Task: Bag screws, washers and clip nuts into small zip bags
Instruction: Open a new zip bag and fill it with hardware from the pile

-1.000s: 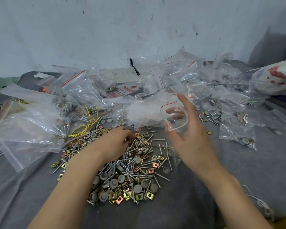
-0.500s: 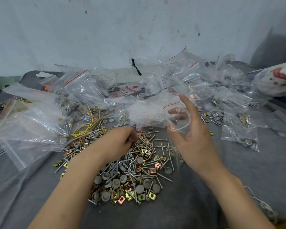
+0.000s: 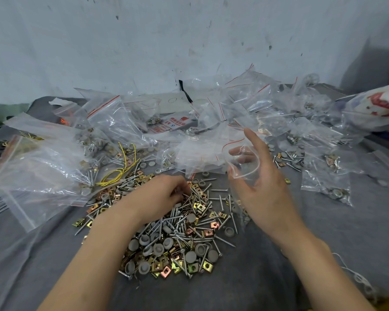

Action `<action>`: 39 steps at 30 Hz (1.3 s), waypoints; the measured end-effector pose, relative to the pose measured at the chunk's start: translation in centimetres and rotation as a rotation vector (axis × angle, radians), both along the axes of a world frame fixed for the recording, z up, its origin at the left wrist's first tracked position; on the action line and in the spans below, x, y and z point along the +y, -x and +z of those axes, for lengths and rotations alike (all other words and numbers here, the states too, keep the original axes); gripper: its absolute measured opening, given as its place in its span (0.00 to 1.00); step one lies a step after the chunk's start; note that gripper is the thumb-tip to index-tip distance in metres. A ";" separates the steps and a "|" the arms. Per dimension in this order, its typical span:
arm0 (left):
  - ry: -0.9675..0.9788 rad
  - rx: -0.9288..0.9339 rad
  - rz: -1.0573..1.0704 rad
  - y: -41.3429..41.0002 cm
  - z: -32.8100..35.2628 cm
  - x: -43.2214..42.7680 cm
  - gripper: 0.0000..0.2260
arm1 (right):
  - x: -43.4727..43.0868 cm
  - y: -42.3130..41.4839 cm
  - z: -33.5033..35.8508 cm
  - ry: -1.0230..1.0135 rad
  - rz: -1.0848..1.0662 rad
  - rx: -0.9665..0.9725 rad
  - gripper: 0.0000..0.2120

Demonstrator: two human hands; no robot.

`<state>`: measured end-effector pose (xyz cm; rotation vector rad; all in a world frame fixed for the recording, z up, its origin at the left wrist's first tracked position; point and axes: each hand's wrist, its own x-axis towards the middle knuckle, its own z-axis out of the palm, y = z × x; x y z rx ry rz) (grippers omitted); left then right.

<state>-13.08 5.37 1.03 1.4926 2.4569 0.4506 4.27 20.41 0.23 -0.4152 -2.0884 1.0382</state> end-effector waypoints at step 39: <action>0.003 0.178 0.140 -0.2 -0.4 -1.2 0.12 | -0.4 -0.1 0.2 -0.058 -0.025 -0.035 0.34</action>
